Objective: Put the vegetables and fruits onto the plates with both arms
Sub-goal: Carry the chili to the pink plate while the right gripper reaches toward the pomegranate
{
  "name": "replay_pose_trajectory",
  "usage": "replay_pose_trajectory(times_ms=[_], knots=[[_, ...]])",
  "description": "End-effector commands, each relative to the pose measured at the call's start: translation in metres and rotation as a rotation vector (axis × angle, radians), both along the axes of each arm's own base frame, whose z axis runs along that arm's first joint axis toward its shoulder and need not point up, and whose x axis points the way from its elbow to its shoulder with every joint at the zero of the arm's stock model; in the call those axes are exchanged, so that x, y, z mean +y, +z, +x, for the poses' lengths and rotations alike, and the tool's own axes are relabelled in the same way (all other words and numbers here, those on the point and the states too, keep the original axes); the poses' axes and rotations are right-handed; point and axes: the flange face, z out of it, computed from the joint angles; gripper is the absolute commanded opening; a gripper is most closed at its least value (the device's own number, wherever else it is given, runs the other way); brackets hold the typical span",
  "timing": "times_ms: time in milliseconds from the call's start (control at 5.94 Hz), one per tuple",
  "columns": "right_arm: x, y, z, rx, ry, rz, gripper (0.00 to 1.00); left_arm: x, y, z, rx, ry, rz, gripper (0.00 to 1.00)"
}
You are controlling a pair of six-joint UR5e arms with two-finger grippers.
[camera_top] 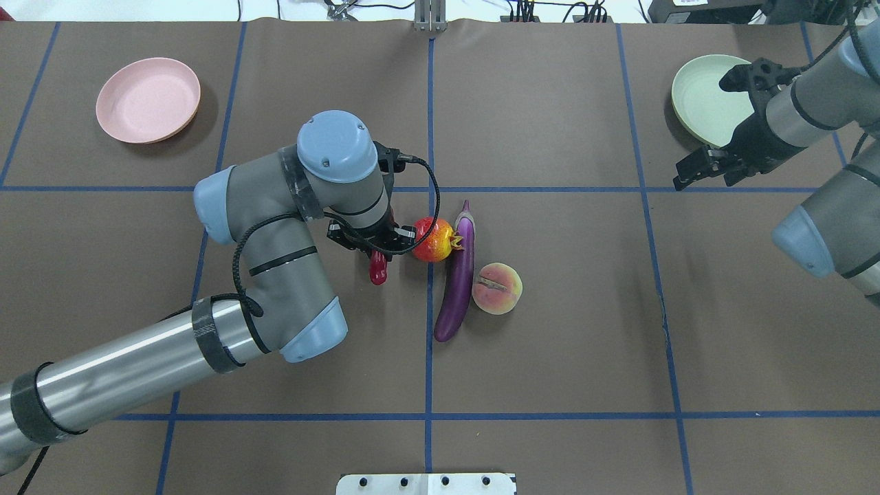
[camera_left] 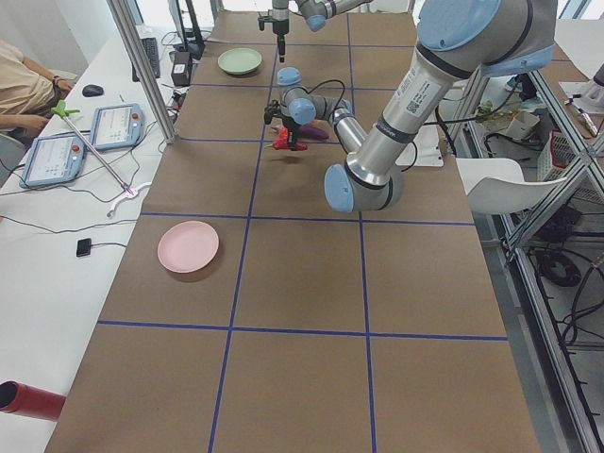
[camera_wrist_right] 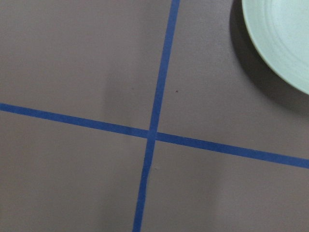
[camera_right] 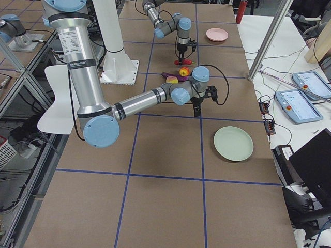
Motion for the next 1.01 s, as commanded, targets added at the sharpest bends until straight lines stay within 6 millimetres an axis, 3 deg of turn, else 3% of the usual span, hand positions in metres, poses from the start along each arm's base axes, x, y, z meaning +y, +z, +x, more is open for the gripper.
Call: replay_pose_trajectory(times_ms=[0, 337, 505, 674, 842], knots=[[0.004, -0.066, -0.063, -0.050, 0.078, -0.086, 1.00, -0.049, 0.046, -0.098, 0.015, -0.076, -0.076, 0.00], [0.021, -0.121, -0.110, -0.090, 0.134, -0.120, 1.00, -0.101, 0.109, -0.179, -0.054, -0.056, 0.014, 0.00], [0.038, -0.145, -0.131, -0.112, 0.175, -0.155, 1.00, -0.141, 0.153, -0.214, -0.106, -0.085, -0.006, 0.00], [0.053, -0.160, -0.154, -0.118, 0.199, -0.170, 1.00, -0.185, 0.195, -0.268, -0.156, -0.136, -0.046, 0.00], [0.064, -0.179, -0.172, -0.140, 0.246, -0.213, 1.00, -0.223, 0.241, -0.296, -0.170, -0.184, -0.068, 0.00]])
